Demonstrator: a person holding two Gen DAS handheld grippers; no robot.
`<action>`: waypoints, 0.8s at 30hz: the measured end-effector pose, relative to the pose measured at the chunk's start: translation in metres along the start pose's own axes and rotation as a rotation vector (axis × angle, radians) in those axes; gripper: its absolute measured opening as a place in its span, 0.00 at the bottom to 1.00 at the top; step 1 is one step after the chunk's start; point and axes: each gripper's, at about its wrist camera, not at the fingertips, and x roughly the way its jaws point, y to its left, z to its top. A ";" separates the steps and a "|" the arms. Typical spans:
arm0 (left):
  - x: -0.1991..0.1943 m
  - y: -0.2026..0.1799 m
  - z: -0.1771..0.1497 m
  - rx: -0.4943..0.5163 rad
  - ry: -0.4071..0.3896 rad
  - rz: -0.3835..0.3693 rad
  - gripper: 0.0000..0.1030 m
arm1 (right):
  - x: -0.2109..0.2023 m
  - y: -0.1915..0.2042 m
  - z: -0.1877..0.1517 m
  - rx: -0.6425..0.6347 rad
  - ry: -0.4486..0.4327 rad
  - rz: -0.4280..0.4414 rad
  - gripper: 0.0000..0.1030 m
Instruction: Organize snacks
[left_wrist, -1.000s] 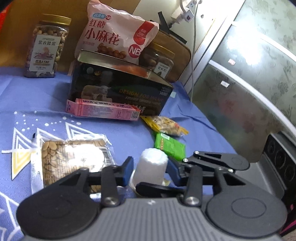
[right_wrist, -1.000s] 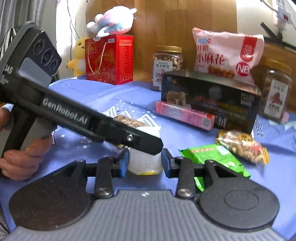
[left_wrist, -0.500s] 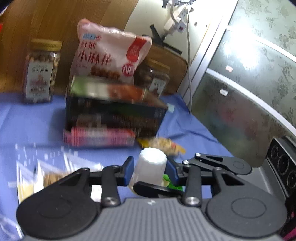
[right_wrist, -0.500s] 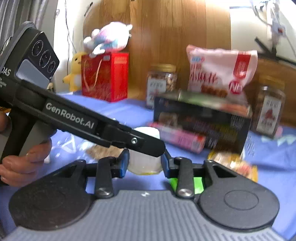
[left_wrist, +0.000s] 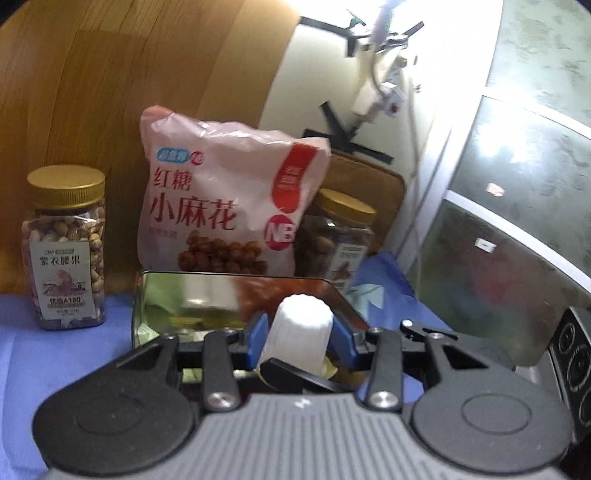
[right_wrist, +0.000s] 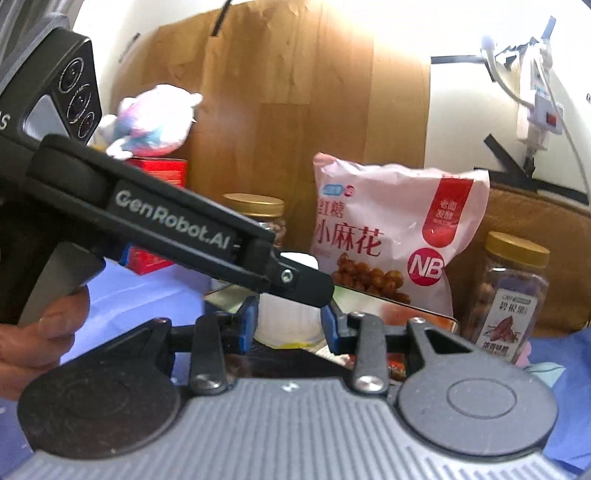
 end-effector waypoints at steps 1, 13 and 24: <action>0.005 0.002 0.001 0.001 0.006 0.011 0.37 | 0.006 -0.002 -0.001 0.009 0.003 -0.004 0.39; 0.035 0.008 -0.003 0.002 0.028 0.101 0.58 | 0.030 -0.019 -0.013 0.096 0.026 -0.034 0.41; -0.013 -0.006 -0.018 -0.014 -0.025 0.071 0.70 | -0.018 -0.013 -0.017 0.135 -0.042 -0.039 0.51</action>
